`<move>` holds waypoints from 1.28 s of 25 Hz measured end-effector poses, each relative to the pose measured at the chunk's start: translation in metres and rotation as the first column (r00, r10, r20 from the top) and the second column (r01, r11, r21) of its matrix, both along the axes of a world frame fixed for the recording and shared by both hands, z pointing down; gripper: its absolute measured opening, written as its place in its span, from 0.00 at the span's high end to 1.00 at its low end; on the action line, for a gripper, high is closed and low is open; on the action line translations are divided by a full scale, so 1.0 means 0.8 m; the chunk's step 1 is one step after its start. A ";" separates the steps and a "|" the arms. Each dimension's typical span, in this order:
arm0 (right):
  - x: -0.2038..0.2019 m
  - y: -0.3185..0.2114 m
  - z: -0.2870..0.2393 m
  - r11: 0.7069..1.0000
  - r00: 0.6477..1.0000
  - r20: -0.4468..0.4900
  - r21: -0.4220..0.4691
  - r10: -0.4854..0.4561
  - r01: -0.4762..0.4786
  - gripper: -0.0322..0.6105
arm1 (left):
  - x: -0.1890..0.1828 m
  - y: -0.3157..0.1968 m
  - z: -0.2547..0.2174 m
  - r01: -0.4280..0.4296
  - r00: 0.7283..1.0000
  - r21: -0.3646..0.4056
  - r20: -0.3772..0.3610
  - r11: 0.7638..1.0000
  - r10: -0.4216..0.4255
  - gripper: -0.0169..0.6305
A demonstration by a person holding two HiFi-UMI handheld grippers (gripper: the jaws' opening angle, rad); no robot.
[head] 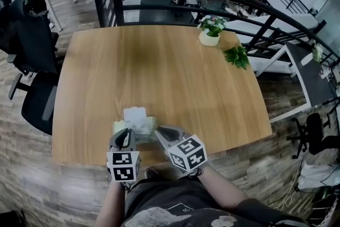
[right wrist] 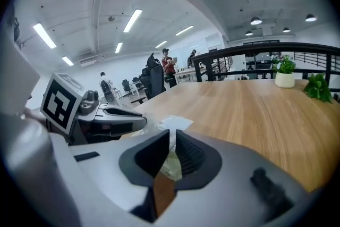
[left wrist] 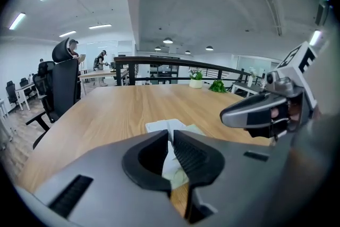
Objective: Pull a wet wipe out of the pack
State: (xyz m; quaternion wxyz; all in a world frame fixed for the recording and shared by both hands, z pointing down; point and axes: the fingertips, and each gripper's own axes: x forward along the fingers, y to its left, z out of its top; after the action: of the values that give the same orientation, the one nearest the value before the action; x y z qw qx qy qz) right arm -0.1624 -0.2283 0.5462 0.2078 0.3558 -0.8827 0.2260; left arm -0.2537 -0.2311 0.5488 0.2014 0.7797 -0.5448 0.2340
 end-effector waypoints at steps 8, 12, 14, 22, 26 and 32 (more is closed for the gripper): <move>-0.034 0.003 0.012 0.995 0.994 -0.042 -0.013 -0.098 0.098 0.77 | -0.015 0.003 -0.004 0.009 0.999 -0.004 -0.045 1.000 -0.009 0.94; -0.042 0.004 0.021 0.992 0.989 -0.087 -0.011 -0.123 0.122 0.76 | -0.020 0.005 -0.003 0.010 0.998 -0.009 -0.057 1.000 -0.010 0.94; -0.047 0.003 0.026 0.991 0.984 -0.113 -0.012 -0.135 0.134 0.76 | -0.024 0.005 -0.002 0.006 0.998 -0.010 -0.063 1.000 -0.007 0.94; -0.063 -0.004 0.042 0.988 0.965 -0.212 -0.001 -0.151 0.154 0.76 | -0.035 0.005 -0.002 -0.022 0.995 -0.016 -0.095 1.000 0.020 0.95; -0.068 -0.001 0.051 0.984 0.946 -0.273 0.001 -0.172 0.179 0.76 | -0.037 0.007 -0.002 -0.030 0.994 -0.019 -0.106 0.999 0.028 0.95; -0.070 0.005 0.054 0.976 0.939 -0.268 -0.029 -0.215 0.216 0.84 | -0.035 0.010 -0.002 -0.020 0.993 -0.028 -0.118 0.999 0.017 0.95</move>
State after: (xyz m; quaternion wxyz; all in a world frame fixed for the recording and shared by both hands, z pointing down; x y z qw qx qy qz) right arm -0.2184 -0.2243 0.5893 0.3492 0.2845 -0.8799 0.1511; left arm -0.2814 -0.2232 0.5470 0.2424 0.7941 -0.5213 0.1971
